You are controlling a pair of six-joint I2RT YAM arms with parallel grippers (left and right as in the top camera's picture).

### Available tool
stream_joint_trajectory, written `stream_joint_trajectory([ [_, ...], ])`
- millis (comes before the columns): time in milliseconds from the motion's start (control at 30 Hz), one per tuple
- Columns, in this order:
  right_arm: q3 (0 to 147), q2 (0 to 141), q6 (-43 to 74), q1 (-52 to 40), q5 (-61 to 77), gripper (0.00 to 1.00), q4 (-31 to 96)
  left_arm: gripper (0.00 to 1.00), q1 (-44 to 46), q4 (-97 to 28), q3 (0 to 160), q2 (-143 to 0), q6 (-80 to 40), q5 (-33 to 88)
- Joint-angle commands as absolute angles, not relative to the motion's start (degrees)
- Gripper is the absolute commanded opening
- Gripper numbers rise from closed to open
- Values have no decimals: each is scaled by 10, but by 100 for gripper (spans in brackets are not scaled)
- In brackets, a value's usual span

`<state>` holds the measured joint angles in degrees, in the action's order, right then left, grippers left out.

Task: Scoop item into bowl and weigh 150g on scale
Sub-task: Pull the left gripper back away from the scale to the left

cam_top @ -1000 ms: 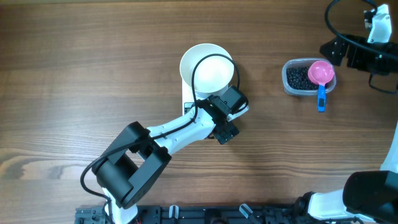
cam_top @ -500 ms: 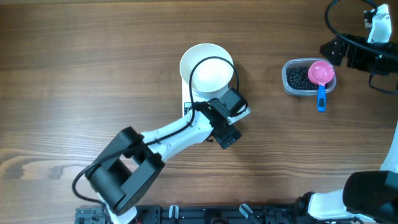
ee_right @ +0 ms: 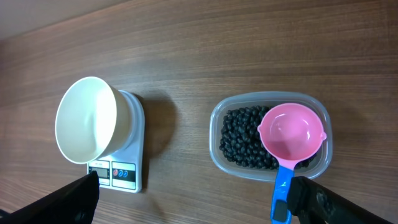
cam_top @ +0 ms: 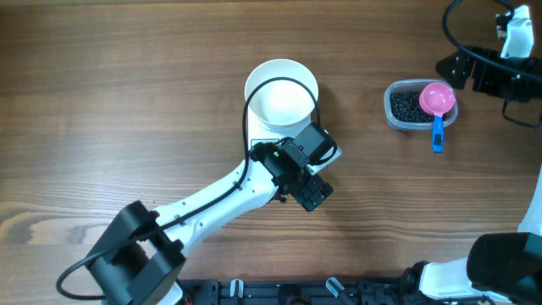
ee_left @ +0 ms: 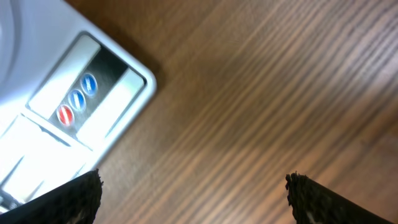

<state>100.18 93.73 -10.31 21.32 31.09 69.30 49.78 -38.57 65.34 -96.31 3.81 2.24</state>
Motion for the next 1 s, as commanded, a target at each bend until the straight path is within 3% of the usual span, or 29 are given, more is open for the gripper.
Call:
stream_joint_trajectory([
  [0, 998, 943, -99, 212, 318, 100, 690, 100, 491, -420, 649, -930, -25, 40],
  [167, 998, 943, -99, 212, 318, 100, 690, 100, 438, -443, 649, -903, -94, 52],
  [467, 998, 943, -99, 212, 318, 100, 690, 100, 304, -449, 649, -869, -97, 147],
  [967, 998, 943, -99, 212, 318, 100, 690, 100, 58, -372, 649, -870, -95, 82],
])
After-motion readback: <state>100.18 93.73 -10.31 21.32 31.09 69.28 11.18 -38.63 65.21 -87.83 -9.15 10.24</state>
